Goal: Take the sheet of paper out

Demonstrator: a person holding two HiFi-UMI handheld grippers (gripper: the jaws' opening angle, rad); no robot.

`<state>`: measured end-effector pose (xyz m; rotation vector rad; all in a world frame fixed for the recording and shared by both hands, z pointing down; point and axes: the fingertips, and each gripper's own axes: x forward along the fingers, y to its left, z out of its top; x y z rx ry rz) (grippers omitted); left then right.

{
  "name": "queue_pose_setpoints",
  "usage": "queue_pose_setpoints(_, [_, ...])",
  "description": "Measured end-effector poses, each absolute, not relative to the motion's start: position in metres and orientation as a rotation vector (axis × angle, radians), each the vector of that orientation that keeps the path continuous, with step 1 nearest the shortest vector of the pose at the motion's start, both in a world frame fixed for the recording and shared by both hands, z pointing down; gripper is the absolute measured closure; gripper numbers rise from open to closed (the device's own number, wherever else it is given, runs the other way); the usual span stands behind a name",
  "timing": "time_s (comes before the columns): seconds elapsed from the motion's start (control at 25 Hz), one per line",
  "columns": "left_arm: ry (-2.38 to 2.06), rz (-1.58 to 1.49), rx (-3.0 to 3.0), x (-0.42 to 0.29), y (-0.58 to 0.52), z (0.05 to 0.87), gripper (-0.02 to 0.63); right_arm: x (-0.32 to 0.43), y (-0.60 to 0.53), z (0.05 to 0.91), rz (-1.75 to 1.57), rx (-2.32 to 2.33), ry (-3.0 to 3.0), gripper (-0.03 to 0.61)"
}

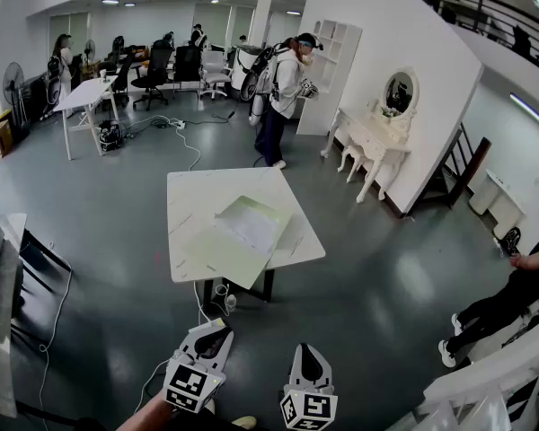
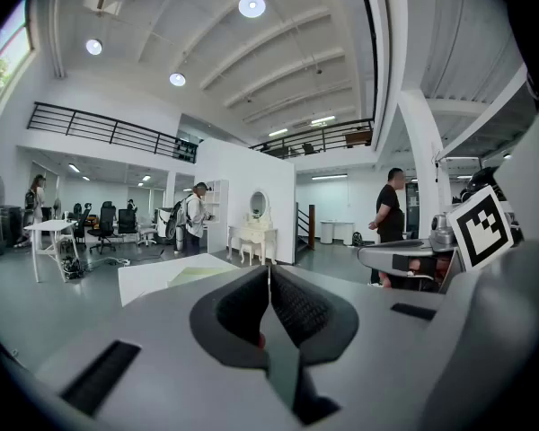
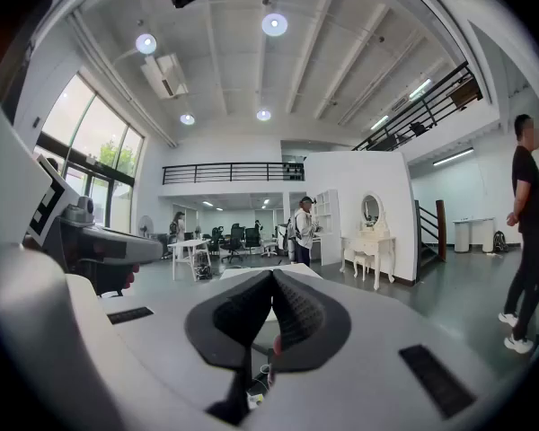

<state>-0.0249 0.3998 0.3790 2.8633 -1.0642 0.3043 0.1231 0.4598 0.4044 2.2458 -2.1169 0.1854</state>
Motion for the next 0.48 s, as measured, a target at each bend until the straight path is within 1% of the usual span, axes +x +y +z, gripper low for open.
queue_pose_setpoints(0.48, [-1.064,0.296,2.871,-0.001,0.406,0.385,0.586,0.147,0.468,0.404,0.222,2.260,-2.111,0.561])
